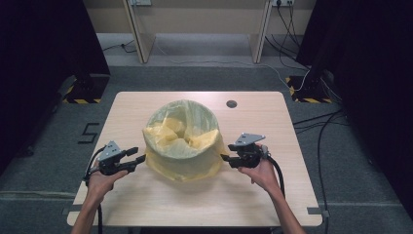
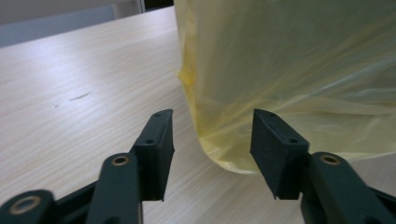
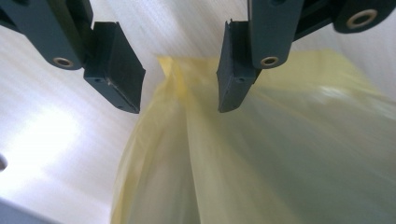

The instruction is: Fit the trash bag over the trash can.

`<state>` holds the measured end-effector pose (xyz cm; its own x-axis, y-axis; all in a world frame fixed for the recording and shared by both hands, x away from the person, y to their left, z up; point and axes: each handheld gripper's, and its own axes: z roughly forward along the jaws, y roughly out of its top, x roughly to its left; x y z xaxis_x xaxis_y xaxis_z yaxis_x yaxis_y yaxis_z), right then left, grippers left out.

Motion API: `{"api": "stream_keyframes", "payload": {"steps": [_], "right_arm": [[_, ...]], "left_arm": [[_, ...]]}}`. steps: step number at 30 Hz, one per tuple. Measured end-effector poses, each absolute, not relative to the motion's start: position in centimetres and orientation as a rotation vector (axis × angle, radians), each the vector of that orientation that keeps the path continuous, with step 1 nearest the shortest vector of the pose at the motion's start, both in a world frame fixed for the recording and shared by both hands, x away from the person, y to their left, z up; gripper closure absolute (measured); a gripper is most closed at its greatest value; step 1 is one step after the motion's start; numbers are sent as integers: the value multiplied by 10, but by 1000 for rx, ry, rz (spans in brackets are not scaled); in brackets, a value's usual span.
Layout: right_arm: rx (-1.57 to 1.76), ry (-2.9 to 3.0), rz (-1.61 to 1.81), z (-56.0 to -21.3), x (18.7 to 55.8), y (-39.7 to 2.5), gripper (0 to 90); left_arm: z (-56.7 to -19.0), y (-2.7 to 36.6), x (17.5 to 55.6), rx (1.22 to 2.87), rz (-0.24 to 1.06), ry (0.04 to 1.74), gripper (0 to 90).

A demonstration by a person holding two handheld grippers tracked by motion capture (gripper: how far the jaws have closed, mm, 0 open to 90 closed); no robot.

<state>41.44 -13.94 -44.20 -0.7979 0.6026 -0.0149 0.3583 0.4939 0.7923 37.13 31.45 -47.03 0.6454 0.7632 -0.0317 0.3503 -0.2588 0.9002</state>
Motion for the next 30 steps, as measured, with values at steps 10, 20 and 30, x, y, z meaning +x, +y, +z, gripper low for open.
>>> {"api": "stream_keyframes", "payload": {"steps": [10,20,30], "right_arm": [[657,2419,1282,-419,413,-128,676],[584,2504,1204,-439,420,-114,900],[748,2459,1194,-420,415,-129,475]], "left_arm": [[-479,302,360,1961,514,889,347],[-501,305,362,2095,508,985,312],[-514,301,367,2206,427,1013,220]]}}
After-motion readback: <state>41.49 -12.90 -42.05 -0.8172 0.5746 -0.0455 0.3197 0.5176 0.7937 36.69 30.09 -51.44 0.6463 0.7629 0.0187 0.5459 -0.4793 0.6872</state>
